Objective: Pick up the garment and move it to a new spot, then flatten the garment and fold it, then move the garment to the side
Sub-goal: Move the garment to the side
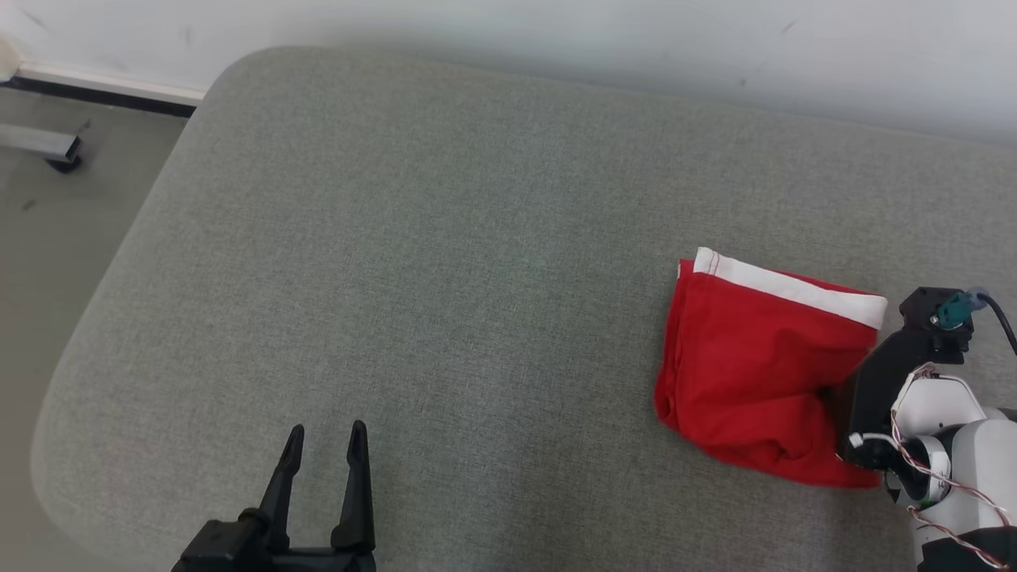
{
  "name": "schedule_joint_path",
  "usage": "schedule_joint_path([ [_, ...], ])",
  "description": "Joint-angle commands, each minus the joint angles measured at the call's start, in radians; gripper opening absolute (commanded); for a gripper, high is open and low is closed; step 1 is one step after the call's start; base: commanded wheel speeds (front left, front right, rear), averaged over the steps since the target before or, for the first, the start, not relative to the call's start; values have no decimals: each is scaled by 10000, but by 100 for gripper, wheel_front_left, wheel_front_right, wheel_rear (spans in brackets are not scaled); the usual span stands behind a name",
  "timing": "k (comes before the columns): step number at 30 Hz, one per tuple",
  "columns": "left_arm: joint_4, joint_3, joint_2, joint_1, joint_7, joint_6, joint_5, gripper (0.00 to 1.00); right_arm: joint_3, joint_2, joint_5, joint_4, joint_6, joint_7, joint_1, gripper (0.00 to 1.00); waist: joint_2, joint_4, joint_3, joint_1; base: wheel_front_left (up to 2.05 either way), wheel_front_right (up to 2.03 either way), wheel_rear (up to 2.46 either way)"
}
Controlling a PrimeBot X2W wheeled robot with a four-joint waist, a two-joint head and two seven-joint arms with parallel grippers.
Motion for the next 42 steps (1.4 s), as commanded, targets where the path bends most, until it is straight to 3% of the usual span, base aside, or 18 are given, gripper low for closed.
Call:
schedule_joint_path([
  [1,-47,-34,-9,-167,-22,21,-55,100,18,66,-80,281,-27,234,213,100,0,134,189,-1,0,0,0],
  [3,-51,-92,-7,-185,-22,78,-57,100,96,130,-54,403,-27,513,316,100,0,130,230,-1,0,0,0],
  [4,-53,-106,-7,-202,-22,103,-78,100,164,134,-68,431,-26,640,359,87,0,118,245,-1,0,0,0],
  [5,-53,-104,-7,-221,-22,102,-88,100,254,113,-78,431,-26,737,378,33,0,91,258,-1,0,0,0],
  [6,-52,-110,-7,-239,-22,106,-104,100,339,60,-51,400,-27,796,382,0,0,64,268,-1,0,0,0],
  [14,-307,-29,-7,-507,-22,60,-131,100,2045,-1429,245,-412,-30,595,-657,0,0,-633,570,-1,0,0,0],
  [20,-730,-78,-7,-968,-22,53,-101,100,3930,-3075,956,-1214,-29,926,-1772,0,0,-1623,1060,-1,0,0,0],
  [25,-881,-146,-4,-1372,-22,-9,5,100,4775,-4253,1662,-2038,-29,1284,-2455,0,0,-2472,1418,-1,0,0,0],
  [34,-852,-52,2,-1860,-22,-165,269,100,4716,-5589,2401,-3177,-29,1723,-2726,0,0,-3713,1924,-1,0,0,0],
  [42,-784,77,7,-2074,-22,-320,532,100,4239,-6430,2269,-3492,-29,1334,-2321,0,0,-4169,2258,-1,0,0,0],
])
